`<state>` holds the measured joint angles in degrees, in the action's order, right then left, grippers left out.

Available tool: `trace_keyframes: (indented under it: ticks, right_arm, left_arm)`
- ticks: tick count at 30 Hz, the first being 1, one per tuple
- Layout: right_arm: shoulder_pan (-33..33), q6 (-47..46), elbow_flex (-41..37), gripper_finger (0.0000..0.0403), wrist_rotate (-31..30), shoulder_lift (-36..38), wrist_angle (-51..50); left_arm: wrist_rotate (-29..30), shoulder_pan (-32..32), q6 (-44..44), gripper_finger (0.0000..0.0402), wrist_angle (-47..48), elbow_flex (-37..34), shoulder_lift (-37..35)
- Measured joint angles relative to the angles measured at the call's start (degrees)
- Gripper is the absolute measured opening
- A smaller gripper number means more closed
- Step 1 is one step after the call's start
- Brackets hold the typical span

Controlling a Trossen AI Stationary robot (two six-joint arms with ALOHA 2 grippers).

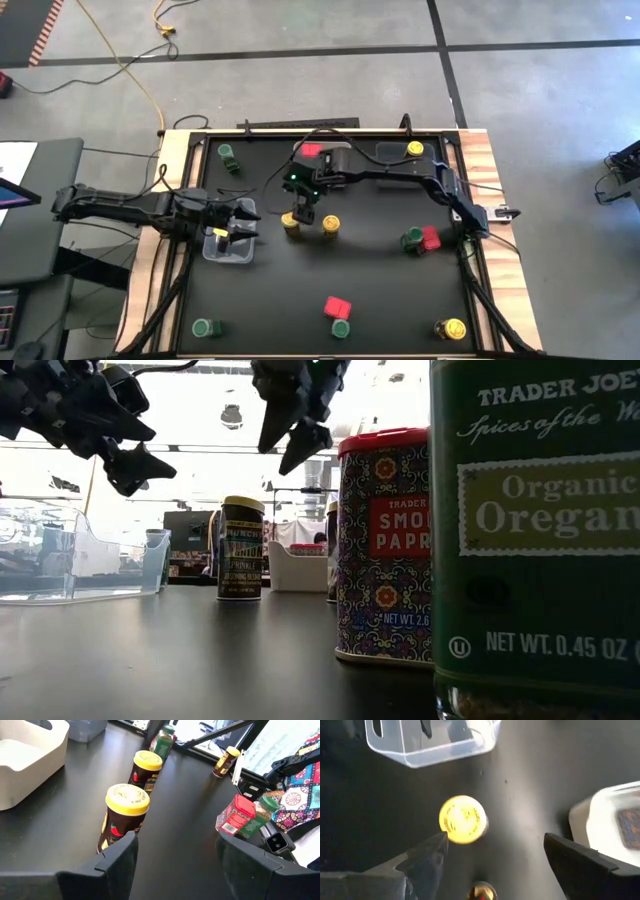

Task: Sort spices by type
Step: Put the bottom left yellow seasoning bottle into the black bin

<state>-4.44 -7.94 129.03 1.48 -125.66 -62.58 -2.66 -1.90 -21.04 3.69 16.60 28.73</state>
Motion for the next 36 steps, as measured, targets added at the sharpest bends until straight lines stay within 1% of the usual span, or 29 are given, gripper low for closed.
trace_keyframes:
  ticks: [8, 13, 21, 30, 36]
  right_arm:
    - [-0.6, 0.3, 0.0, 0.0357, 0.0, 0.8, -5.5]
    - [-0.4, -0.6, 0.0, 0.0356, 0.0, 0.8, -6.4]
    - [0.3, -4.1, 0.0, 0.0356, 0.0, 0.8, -6.8]
    - [1.1, -7.1, 0.0, 0.0356, -0.1, 0.8, -6.9]
    - [1.5, -7.3, 0.0, 0.0356, -0.5, 0.8, -6.9]
  left_arm:
    - [0.2, 0.0, -1.5, 0.0253, -0.2, 0.0, 0.6]
    - [2.7, 0.0, 0.2, 0.0253, -0.1, 0.0, 0.6]
    - [6.7, 0.0, 0.4, 0.0253, -0.1, 0.0, 0.6]
    - [6.9, 0.0, 1.0, 0.0253, 0.3, 0.0, 1.0]
    - [6.8, 0.0, 0.0, 0.0253, 0.8, 0.0, 1.0]
